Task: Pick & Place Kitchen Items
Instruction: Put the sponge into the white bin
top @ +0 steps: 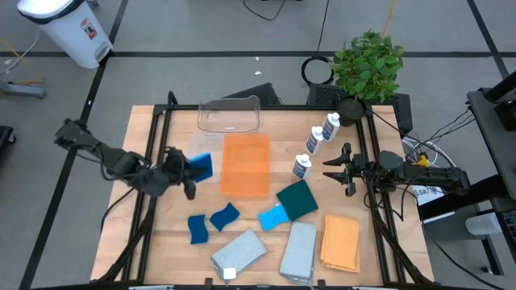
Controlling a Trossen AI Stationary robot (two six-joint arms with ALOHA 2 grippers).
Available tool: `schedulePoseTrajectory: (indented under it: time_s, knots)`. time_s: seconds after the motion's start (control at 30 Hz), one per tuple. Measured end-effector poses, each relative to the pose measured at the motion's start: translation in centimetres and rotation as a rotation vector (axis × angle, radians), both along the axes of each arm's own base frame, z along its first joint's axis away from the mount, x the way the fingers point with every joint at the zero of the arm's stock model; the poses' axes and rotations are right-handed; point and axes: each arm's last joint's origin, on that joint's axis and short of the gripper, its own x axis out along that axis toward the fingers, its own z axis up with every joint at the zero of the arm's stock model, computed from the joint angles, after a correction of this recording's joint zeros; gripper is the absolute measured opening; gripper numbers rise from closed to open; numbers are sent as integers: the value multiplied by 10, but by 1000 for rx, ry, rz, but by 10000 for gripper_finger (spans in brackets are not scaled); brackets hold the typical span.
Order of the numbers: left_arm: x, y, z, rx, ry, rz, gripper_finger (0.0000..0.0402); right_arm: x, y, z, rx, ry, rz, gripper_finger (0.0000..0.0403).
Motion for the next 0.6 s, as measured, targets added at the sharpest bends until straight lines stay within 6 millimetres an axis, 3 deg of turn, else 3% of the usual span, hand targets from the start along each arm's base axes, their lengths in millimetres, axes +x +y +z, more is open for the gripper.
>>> schedulePoseTrajectory:
  time_s: [0.13, 0.33, 0.6]
  knots:
    - [8, 12, 6, 73, -35, 83, 26, 0, 0, 0, 0, 0, 0, 146]
    - [13, 34, 8, 120, -35, 220, 8, 0, 0, 0, 0, 0, 0, 146]
    - [19, 59, 3, 121, -4, 365, 30, 0, 0, 0, 0, 0, 0, 146]
